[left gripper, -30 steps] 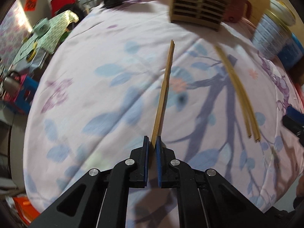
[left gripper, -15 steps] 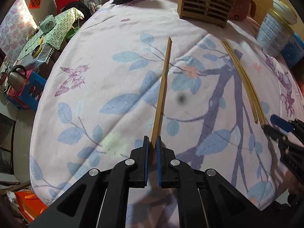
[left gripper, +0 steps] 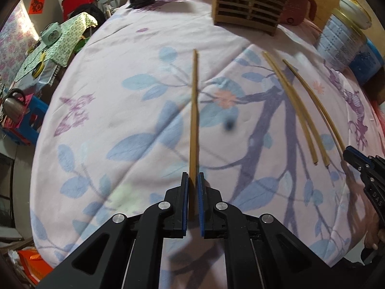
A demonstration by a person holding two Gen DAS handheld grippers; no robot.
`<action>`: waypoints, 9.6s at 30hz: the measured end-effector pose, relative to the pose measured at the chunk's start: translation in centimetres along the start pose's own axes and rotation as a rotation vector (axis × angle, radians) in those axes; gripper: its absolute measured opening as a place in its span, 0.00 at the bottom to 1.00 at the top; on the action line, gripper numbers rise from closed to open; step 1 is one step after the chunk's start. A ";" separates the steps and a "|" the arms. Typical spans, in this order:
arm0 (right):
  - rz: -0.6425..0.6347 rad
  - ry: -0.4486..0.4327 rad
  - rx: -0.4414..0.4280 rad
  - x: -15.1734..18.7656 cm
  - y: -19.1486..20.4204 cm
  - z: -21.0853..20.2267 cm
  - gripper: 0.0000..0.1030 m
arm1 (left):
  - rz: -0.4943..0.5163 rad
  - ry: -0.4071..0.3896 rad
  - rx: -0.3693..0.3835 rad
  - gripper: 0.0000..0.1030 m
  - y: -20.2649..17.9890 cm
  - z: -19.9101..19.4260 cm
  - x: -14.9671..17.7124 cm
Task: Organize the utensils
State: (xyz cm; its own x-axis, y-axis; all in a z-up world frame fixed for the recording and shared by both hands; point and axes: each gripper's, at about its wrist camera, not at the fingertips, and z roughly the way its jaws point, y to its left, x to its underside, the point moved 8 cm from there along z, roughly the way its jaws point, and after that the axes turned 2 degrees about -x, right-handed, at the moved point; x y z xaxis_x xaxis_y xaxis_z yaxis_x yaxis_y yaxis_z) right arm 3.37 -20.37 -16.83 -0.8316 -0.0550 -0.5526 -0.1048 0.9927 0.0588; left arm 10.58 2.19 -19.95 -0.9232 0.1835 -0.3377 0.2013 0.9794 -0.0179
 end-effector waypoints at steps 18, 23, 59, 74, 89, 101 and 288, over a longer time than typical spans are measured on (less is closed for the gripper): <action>-0.033 -0.185 0.019 -4.3 0.4 -5.7 0.06 | -0.018 -0.178 0.030 0.06 -1.0 -7.6 -4.0; 0.000 -0.251 -0.012 -5.9 0.4 -8.2 0.06 | 0.005 -0.227 0.041 0.06 -1.9 -10.3 -5.1; -0.040 -0.342 -0.059 -8.8 1.1 -13.7 0.06 | 0.104 0.016 0.167 0.26 -2.9 -1.6 4.7; -0.038 -0.348 -0.105 -9.3 1.2 -13.5 0.06 | 0.057 -0.211 0.135 0.05 -2.9 -10.4 -0.9; -0.005 -0.383 -0.108 -9.7 1.6 -13.7 0.06 | 0.107 -0.265 0.141 0.23 -3.9 -13.3 -4.1; -0.029 -0.334 -0.088 -9.5 1.0 -13.1 0.06 | 0.170 -0.022 0.278 0.36 -6.1 -3.4 3.0; -0.169 0.001 -0.010 -0.7 4.3 0.1 0.41 | -0.211 -0.080 -0.174 0.91 5.7 -8.2 2.3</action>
State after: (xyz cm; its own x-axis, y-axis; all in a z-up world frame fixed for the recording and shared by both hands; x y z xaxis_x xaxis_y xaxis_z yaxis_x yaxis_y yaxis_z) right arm 3.55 -16.05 -16.27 -0.8024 -0.2209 -0.5544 -0.2482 0.9684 -0.0266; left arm 6.88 8.94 -13.12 -0.9083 -0.0260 -0.4175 -0.0580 0.9962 0.0643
